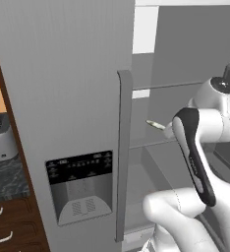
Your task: Place one tomato and one fish in each tupperware on the nearby counter, to pack two identical lunches.
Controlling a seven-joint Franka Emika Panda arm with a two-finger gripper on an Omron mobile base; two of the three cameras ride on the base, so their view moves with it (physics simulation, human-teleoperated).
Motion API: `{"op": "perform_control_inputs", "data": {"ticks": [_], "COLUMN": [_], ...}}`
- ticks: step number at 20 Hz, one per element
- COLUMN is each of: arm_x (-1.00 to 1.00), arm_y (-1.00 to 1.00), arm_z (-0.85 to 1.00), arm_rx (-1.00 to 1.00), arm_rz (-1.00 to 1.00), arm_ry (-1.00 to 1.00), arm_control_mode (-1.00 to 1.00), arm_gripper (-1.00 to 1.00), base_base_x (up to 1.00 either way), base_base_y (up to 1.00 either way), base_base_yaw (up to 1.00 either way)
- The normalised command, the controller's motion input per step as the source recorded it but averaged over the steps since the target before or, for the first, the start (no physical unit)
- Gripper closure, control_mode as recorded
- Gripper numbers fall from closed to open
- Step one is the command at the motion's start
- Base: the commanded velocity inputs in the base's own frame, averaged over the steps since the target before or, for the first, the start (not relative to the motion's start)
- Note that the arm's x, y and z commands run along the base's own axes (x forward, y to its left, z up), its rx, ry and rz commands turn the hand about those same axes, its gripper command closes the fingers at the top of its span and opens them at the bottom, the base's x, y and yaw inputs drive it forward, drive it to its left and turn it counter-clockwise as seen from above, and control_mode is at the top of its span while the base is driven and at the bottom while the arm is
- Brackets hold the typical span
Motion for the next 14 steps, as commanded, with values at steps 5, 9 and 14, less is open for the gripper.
{"op": "perform_control_inputs", "data": {"ticks": [5,9,14], "arm_x": [0.53,0.57,0.51], "arm_y": [-0.32,-0.13,-0.01], "arm_z": [-0.18,-0.11,-0.29], "arm_rx": [-0.01,0.0,0.0], "arm_rz": [0.0,0.05,0.08], "arm_ry": [0.01,0.11,0.1], "arm_control_mode": [-1.0,-1.0,-1.0], "arm_gripper": [-1.0,-1.0,-1.0], "base_base_x": [0.0,0.0,0.0], "base_base_y": [0.0,0.0,0.0], "base_base_yaw": [0.0,0.0,0.0]}}
